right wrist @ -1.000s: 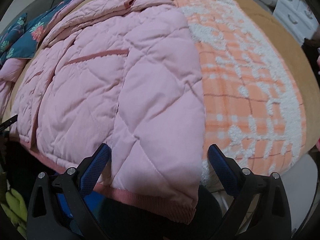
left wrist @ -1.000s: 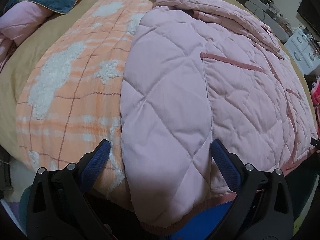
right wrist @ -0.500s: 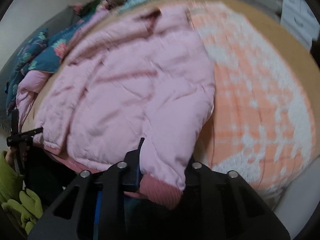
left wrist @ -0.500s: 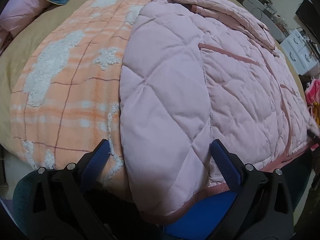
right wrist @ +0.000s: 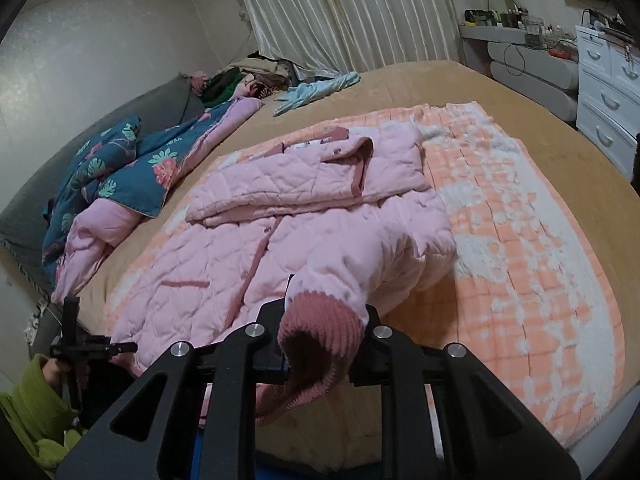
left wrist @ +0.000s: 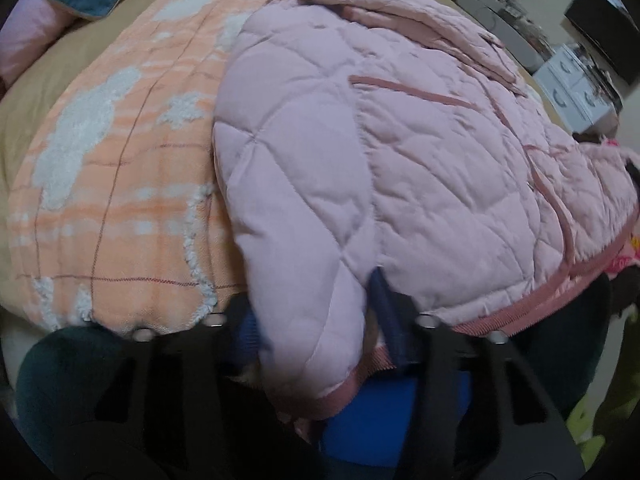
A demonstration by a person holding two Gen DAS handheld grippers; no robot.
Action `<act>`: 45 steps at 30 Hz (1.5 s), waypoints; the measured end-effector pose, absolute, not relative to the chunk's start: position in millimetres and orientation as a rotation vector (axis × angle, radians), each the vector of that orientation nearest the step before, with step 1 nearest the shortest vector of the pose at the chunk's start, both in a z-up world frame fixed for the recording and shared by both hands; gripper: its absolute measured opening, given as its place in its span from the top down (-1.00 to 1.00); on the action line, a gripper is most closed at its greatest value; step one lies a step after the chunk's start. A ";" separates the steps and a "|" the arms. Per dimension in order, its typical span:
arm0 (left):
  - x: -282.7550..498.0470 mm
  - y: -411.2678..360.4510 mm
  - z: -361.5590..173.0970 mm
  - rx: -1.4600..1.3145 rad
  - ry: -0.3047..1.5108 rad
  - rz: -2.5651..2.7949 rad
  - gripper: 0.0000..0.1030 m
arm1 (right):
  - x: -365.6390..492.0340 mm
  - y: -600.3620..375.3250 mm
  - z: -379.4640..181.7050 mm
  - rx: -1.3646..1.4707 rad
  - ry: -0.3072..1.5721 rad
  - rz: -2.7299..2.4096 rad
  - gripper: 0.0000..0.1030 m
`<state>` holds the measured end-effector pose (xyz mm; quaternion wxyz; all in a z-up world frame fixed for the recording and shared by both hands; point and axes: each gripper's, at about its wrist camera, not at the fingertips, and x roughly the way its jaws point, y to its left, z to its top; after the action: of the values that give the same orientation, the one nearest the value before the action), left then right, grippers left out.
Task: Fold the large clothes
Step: 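Grasp the hem with the left tool while the right tool grasps the hem, then lift the hem with both tools and fold it toward the collar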
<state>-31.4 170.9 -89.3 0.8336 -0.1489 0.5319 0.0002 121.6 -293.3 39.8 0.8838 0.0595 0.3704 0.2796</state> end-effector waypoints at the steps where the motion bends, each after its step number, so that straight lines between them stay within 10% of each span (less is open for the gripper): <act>1: -31.3 168.7 -85.4 -0.304 1.115 0.002 0.61 | 123.5 -292.5 40.0 0.129 0.770 0.582 0.66; 8: -24.7 162.7 -51.8 -0.268 1.013 -0.002 0.86 | 129.0 -293.6 41.4 0.153 0.762 0.579 0.66; 45: 39.3 177.4 66.4 -0.271 0.675 0.013 0.87 | 152.2 -314.2 79.8 0.304 0.682 0.516 0.68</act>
<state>39.3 177.4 66.4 0.9346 -0.1328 0.3301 0.0063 152.2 -314.2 79.8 0.8988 0.1468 0.3294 0.2492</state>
